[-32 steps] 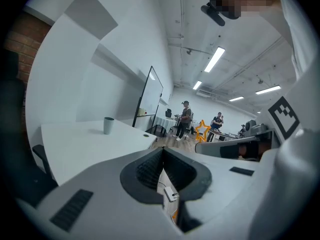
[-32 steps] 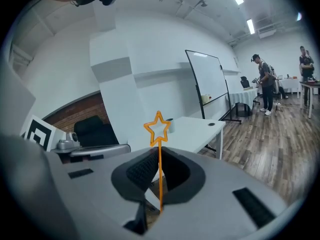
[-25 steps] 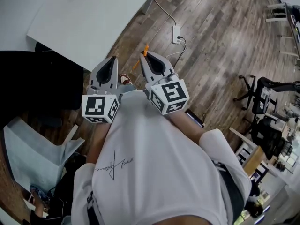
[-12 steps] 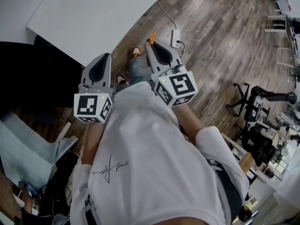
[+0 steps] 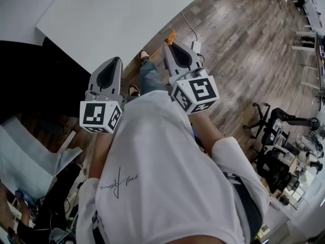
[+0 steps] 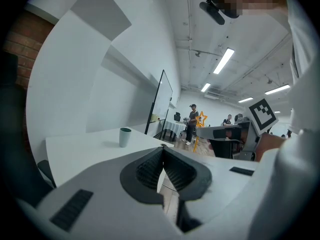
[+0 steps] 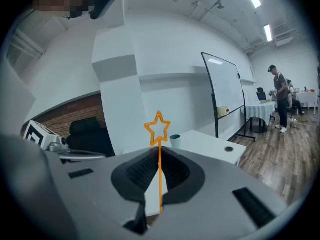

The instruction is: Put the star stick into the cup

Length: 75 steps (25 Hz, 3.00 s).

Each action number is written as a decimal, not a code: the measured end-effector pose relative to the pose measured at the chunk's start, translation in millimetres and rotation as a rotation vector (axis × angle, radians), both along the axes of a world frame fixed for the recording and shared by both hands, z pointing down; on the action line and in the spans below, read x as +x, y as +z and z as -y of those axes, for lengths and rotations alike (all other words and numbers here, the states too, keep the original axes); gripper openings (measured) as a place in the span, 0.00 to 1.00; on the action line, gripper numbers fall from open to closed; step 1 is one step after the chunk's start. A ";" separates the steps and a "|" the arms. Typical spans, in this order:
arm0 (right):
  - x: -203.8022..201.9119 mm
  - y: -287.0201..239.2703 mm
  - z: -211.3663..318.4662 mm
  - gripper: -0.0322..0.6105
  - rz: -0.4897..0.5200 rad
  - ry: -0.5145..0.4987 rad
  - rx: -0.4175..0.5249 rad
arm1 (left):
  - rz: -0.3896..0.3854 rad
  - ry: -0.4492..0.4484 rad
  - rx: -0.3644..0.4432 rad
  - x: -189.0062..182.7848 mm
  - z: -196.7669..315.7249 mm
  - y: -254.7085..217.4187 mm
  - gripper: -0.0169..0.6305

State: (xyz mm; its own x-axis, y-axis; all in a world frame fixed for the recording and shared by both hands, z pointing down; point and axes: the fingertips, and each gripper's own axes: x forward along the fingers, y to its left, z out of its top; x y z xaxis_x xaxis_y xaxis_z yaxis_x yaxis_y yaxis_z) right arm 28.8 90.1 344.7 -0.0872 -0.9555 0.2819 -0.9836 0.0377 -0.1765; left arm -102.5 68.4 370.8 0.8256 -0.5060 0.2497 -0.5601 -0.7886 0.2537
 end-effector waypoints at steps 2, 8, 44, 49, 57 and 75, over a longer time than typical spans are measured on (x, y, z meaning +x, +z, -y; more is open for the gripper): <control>5.4 -0.4 12.3 0.07 0.006 -0.014 0.003 | 0.003 -0.017 -0.001 3.3 9.6 -1.0 0.04; 24.8 -0.9 54.7 0.07 0.018 -0.069 0.003 | 0.013 -0.062 -0.012 18.4 43.5 -2.3 0.04; 50.8 -9.3 228.8 0.07 -0.042 -0.719 -0.001 | -0.005 -0.351 -0.012 83.3 158.6 -1.9 0.04; 47.3 -23.5 248.1 0.07 -0.045 -0.744 0.027 | -0.001 -0.362 -0.023 79.2 161.4 -0.4 0.04; 44.7 -41.9 276.8 0.07 -0.078 -0.750 0.077 | 0.012 -0.386 -0.035 63.3 162.8 5.7 0.04; 35.6 -73.7 322.8 0.07 -0.105 -0.790 0.141 | 0.001 -0.452 -0.048 60.9 163.6 8.9 0.04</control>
